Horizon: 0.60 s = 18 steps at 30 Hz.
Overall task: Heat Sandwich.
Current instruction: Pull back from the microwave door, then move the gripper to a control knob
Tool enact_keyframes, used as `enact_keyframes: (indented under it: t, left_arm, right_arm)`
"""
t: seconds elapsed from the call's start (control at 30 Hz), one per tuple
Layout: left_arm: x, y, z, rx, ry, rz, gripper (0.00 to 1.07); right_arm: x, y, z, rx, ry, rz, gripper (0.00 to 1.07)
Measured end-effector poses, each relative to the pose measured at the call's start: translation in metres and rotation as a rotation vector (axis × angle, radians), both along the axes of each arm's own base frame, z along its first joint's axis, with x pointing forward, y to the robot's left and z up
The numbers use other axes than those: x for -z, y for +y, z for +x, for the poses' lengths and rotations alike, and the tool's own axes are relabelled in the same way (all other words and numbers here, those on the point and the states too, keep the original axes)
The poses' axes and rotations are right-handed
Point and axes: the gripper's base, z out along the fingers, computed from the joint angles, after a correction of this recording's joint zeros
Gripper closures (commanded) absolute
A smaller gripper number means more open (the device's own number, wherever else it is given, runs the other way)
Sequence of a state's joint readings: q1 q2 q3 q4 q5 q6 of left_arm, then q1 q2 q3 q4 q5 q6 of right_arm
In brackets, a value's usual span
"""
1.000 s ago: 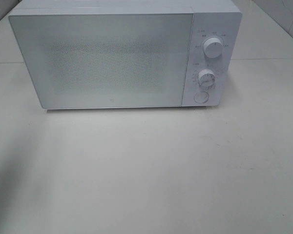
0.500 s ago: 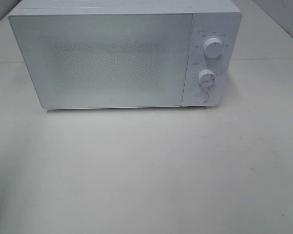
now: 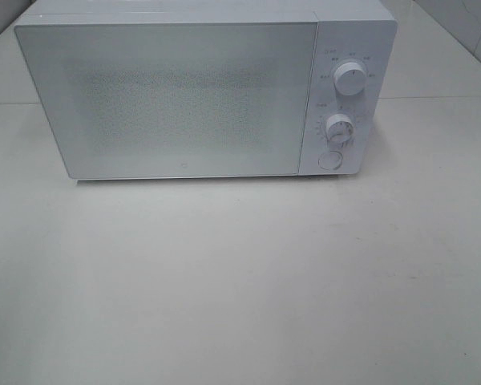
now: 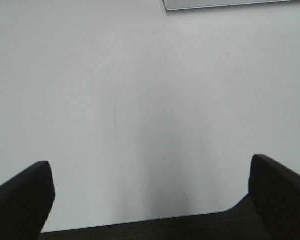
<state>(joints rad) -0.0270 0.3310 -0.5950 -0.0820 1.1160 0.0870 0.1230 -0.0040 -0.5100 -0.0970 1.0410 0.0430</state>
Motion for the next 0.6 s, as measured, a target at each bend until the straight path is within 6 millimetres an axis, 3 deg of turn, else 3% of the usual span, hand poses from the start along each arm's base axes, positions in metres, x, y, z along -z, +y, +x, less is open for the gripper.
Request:
enact_keyframes:
  t: [0.13,0.6]
  left_arm:
    - [0.014,0.000,-0.009,0.000,-0.014,0.000,0.05]
    - [0.020,0.000,-0.010,-0.010,-0.096,-0.015,0.05]
  right_arm:
    - [0.000,0.000,0.000,0.000,0.000,0.000,0.31]
    - [0.000,0.000,0.000,0.000,0.000,0.000,0.31]
